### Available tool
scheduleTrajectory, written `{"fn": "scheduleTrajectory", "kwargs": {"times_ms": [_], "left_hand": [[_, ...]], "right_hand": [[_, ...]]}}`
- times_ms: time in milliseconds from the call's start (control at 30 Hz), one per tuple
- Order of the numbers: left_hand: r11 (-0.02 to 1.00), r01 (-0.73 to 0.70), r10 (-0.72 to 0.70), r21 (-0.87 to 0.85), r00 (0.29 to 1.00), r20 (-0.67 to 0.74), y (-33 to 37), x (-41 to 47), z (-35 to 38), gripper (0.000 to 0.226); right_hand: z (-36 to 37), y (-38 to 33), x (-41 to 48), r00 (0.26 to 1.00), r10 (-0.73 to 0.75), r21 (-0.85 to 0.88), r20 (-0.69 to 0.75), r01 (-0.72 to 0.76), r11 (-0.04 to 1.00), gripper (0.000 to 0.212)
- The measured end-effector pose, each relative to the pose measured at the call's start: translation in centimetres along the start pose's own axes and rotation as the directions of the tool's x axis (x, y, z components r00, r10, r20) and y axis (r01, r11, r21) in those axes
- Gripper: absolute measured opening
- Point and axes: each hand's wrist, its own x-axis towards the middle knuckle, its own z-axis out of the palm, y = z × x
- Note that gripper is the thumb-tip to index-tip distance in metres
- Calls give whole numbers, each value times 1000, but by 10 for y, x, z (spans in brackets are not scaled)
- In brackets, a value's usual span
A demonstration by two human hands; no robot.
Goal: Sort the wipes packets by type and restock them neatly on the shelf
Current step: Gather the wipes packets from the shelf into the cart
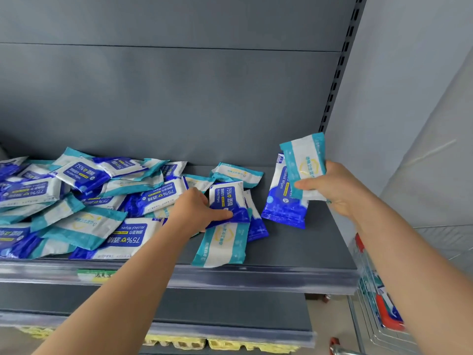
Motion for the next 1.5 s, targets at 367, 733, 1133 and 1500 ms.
{"fn": "scheduleTrajectory", "kwargs": {"times_ms": [367, 733, 1133, 1500], "left_hand": [[888, 70, 14, -454, 984, 179, 5, 7, 16, 26], [841, -135, 46, -524, 983, -179, 15, 55, -18, 26], [994, -78, 80, 77, 996, -30, 8, 91, -17, 41], [969, -242, 241, -39, 970, -31, -11, 83, -12, 47]], "right_hand": [[34, 24, 9, 933, 147, 22, 327, -163, 986, 36], [78, -15, 72, 959, -43, 63, 281, 26, 998, 47], [93, -2, 107, 937, 54, -208, 344, 20, 978, 39], [65, 6, 78, 940, 125, -197, 317, -64, 978, 32]]}}
